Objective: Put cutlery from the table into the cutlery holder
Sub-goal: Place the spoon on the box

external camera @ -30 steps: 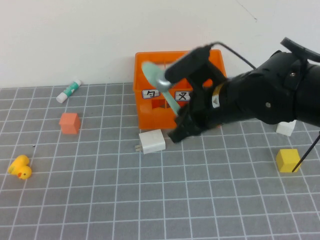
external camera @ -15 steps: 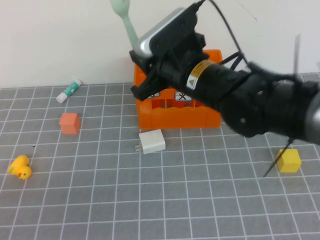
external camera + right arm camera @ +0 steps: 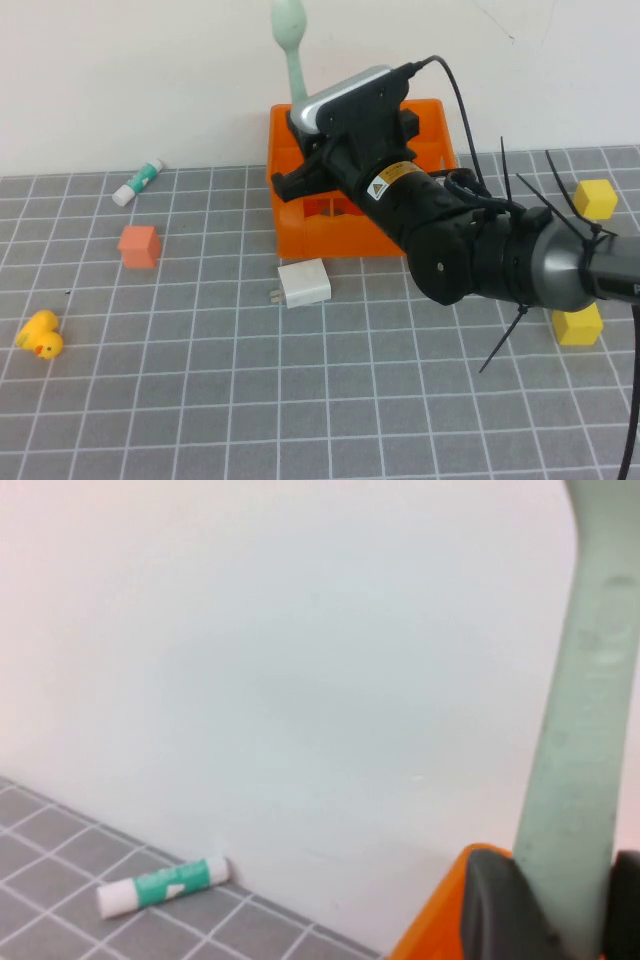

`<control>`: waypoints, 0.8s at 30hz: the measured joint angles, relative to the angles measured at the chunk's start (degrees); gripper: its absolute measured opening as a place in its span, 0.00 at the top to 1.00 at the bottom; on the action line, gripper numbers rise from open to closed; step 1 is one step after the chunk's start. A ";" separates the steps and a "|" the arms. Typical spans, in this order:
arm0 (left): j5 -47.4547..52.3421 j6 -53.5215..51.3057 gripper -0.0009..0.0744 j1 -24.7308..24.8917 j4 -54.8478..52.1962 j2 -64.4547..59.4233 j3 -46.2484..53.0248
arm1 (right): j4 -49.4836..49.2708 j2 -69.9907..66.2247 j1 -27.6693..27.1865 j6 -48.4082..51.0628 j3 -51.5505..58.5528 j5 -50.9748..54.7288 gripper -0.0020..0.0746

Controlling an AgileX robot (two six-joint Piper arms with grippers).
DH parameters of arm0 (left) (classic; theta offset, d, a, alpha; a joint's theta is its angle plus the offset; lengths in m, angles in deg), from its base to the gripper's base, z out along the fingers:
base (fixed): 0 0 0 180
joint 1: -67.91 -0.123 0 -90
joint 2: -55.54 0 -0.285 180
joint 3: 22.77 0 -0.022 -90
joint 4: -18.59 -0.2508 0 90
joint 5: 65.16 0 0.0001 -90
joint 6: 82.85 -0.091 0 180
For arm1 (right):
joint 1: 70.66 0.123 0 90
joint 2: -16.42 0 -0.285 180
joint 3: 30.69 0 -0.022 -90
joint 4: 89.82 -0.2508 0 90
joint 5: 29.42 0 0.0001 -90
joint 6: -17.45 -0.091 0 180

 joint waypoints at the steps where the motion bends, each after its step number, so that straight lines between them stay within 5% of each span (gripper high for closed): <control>1: 0.00 0.00 0.99 0.00 0.00 0.00 0.00 | 0.01 -0.26 -0.10 0.00 0.00 -0.47 0.72; 24: 0.00 0.00 0.99 0.00 0.00 0.00 0.35 | 3.07 -8.01 -0.23 -1.44 0.12 -9.06 0.71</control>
